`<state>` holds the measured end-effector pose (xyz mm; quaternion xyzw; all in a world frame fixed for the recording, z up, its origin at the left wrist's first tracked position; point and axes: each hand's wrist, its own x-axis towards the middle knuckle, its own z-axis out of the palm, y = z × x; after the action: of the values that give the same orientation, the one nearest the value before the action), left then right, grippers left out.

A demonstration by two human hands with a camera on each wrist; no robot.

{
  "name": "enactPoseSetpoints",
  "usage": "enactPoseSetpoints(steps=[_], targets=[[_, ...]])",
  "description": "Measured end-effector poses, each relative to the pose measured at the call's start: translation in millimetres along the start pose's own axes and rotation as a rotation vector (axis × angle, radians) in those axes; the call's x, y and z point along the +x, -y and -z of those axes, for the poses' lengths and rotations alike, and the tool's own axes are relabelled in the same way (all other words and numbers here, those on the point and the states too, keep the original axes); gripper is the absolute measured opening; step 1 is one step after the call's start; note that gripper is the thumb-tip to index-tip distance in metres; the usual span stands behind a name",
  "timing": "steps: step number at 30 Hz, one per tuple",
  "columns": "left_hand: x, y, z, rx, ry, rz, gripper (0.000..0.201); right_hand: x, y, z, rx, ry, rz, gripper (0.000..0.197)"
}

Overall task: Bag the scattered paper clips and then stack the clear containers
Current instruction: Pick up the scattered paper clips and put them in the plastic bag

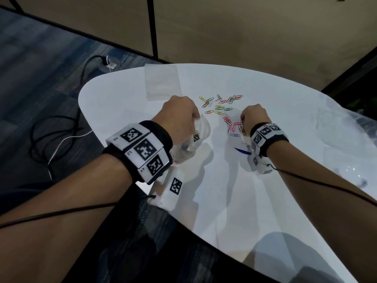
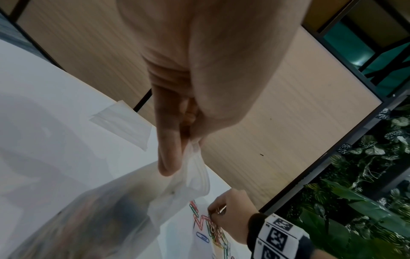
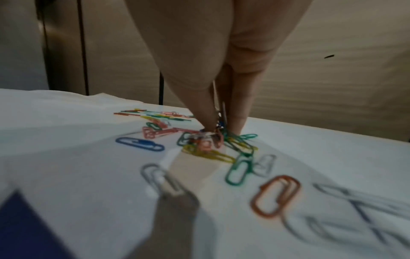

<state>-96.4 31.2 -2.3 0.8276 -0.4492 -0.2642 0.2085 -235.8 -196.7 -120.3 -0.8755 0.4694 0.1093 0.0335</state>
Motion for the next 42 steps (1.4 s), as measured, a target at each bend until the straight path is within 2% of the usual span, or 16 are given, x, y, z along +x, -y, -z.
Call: enactPoseSetpoints(steps=[2,5,9,12,15,17,20,22,28,30,32,35,37,40,42], targets=[[-1,0,0,0.012,0.001,0.002,0.031,-3,-12,0,0.146,-0.017,-0.060,0.020],[0,-3,0,0.015,-0.004,-0.002,0.030,-9,-33,5,0.493,-0.045,-0.248,0.014],[5,-6,-5,0.082,-0.015,-0.011,0.032,-32,-45,15,1.190,0.090,-0.361,0.012],[8,-14,-8,0.099,-0.009,-0.012,0.032,-59,-34,32,1.748,0.124,-0.364,0.012],[13,-24,-15,0.095,-0.010,-0.008,0.032,-87,-21,46,2.021,0.214,-0.305,0.023],[17,-30,-22,0.087,-0.013,-0.005,0.032,-101,-8,51,2.112,0.260,-0.285,0.022],[21,-44,-32,0.080,-0.026,-0.001,0.031,-120,8,54,2.117,0.224,-0.224,0.020],[23,-52,-35,0.063,-0.033,0.011,0.030,-127,19,49,1.988,0.143,-0.204,0.021],[22,-65,-45,-0.080,-0.004,0.018,0.024,-134,20,41,1.161,-0.252,-0.017,0.010],[18,-67,-48,-0.116,0.022,0.003,0.023,-135,17,42,0.944,-0.277,0.090,0.009],[13,-69,-47,-0.137,0.034,-0.005,0.022,-136,13,43,0.830,-0.184,0.211,0.020],[12,-70,-44,-0.139,0.033,-0.011,0.023,-137,4,46,0.819,-0.086,0.335,0.036],[12,-68,-42,-0.131,0.044,-0.008,0.023,-138,0,51,0.950,-0.084,0.346,0.036],[10,-63,-38,-0.093,0.050,0.004,0.026,-137,-14,53,1.246,-0.096,0.223,0.030],[10,-60,-37,-0.049,0.038,-0.003,0.030,-132,-34,42,1.256,-0.113,0.053,0.028]])
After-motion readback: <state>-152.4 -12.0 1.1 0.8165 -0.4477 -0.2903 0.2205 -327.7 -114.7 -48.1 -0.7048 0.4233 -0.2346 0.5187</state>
